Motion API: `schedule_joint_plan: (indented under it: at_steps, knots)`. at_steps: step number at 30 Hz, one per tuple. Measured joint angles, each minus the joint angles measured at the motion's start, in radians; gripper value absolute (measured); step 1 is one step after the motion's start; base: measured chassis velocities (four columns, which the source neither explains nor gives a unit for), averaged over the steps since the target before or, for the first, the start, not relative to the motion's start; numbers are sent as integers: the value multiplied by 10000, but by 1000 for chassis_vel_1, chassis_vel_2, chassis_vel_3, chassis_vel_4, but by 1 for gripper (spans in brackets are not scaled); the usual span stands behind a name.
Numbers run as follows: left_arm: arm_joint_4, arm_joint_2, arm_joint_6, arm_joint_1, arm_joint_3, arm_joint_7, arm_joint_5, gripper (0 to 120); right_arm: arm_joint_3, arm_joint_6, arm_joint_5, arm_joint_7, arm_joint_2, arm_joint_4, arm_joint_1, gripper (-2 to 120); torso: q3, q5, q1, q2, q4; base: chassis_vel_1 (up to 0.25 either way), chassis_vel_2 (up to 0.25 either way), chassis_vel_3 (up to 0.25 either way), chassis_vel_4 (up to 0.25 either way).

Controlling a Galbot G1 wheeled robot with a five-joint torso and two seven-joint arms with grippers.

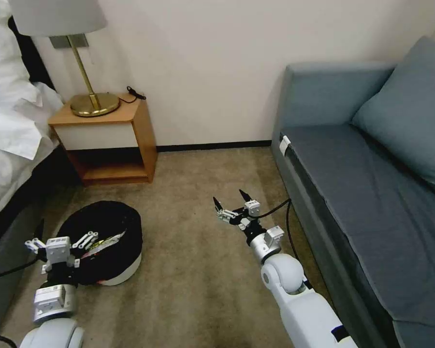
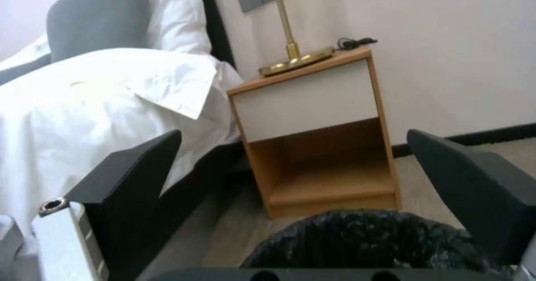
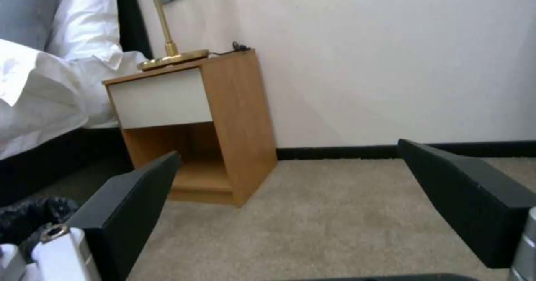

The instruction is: Pick up the trash bin, then pick up the garbage on the floor and place it into the trash bin.

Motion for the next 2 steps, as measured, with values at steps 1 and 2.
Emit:
schedule_joint_plan:
  at_steps: [1,2]
  knots:
    - [0,0,0,0,0,0,0,100,0,0,0,0,0,0,0,100,0,0,0,0,0,0,0,0,0]
    - [1,0,0,0,0,-1,-1,100,0,0,0,0,0,0,0,100,0,0,0,0,0,0,0,0,0]
